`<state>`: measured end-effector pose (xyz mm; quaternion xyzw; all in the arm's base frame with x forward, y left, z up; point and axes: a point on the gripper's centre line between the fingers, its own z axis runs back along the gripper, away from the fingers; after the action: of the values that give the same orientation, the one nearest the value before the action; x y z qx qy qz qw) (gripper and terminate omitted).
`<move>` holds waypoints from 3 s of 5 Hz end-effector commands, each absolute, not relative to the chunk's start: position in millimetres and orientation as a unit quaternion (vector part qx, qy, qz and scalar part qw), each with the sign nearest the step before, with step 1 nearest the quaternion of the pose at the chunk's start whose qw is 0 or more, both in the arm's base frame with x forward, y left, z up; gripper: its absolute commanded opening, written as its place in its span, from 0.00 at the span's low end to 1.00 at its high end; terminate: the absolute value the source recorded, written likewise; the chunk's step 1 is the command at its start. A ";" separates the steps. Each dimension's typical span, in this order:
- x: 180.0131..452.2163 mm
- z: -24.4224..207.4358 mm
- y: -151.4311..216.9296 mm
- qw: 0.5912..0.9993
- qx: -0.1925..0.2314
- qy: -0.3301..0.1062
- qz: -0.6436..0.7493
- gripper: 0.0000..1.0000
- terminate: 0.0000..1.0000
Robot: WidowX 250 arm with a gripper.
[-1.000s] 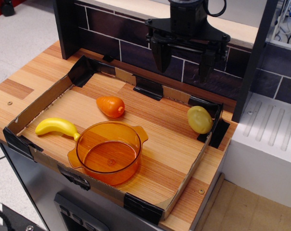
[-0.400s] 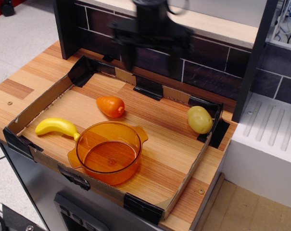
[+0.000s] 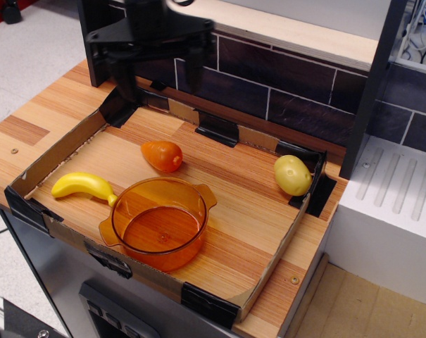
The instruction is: Put carrot in pot
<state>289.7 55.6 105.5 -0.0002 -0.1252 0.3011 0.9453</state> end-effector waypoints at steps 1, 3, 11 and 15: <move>279.5 86.0 52.2 0.897 0.003 -0.110 0.428 1.00 0.00; 290.3 63.8 50.6 0.884 0.002 -0.102 0.457 1.00 0.00; 291.6 12.4 60.9 0.882 0.044 -0.092 0.460 0.00 0.00; 290.1 108.6 36.4 0.891 -0.031 -0.071 0.448 0.00 0.00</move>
<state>290.2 36.7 92.8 -0.0253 -0.0441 0.4471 0.8930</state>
